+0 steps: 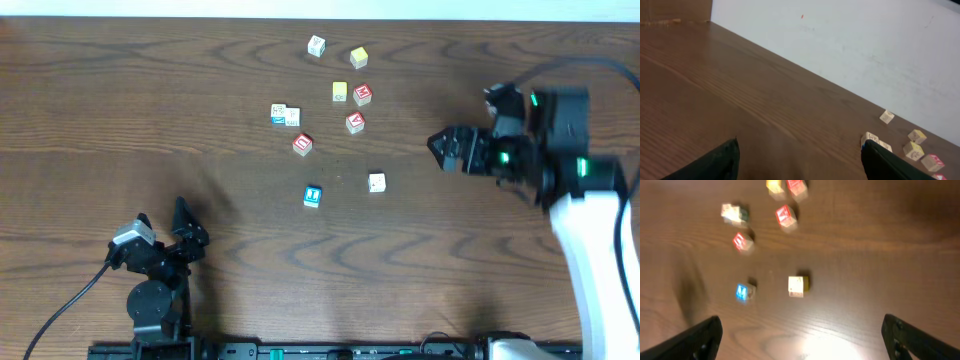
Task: Lift 4 blocks
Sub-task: 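Move the right gripper over the cream 'A' block near center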
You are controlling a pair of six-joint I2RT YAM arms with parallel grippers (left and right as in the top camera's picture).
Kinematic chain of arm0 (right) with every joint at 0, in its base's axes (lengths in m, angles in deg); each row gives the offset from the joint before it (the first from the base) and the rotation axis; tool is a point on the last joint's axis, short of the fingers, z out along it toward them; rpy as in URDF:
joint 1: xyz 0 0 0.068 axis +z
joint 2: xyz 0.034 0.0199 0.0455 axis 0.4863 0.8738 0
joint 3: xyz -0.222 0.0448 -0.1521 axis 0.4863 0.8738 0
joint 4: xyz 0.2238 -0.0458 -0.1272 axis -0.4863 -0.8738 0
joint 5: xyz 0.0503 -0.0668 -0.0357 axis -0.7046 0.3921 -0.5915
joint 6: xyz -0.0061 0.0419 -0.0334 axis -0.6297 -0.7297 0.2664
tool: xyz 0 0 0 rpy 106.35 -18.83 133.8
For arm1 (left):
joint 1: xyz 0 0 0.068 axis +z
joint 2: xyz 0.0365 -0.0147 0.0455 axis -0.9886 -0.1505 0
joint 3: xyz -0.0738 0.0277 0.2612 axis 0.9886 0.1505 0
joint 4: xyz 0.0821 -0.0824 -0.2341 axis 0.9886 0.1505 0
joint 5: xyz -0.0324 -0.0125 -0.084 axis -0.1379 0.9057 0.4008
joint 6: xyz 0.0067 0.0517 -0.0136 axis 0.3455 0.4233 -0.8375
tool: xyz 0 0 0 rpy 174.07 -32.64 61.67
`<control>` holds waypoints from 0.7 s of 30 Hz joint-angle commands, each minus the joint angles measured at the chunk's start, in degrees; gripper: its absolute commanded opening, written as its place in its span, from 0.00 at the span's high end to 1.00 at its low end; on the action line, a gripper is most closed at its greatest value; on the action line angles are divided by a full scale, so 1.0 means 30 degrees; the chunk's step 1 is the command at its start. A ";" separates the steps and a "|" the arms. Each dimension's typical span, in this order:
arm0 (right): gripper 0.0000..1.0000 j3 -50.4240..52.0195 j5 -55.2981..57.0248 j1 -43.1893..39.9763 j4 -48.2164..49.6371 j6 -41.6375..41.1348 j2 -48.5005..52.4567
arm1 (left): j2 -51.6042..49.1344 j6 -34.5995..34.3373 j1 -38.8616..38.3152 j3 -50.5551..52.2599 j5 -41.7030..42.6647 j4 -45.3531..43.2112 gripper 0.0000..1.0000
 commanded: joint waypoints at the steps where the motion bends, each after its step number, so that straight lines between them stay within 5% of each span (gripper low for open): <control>1: 0.01 -0.2674 0.0831 0.0372 -0.1523 0.1785 0.2419 | 0.0109 -0.0160 -0.0073 0.0393 -0.0182 0.0714 0.22; 5: 0.01 -0.2747 -0.1071 0.0408 -0.1566 0.2266 0.4583 | 0.0109 -0.0160 -0.0073 0.0393 -0.0182 0.0714 0.22; 8: 0.01 -0.2747 -0.4728 0.0699 -0.2193 0.5071 0.5559 | 0.0109 -0.0160 -0.0073 0.0393 -0.0182 0.0714 0.22; 15: 0.01 -0.2754 0.5187 0.3082 -0.4248 0.0568 0.5566 | 0.0109 -0.0160 -0.0073 0.0393 -0.0182 0.0714 0.22; 21: 0.01 -0.2754 0.4750 0.4444 -0.4561 0.0845 0.5566 | 0.0109 -0.0160 -0.0073 0.0393 -0.0182 0.0714 0.21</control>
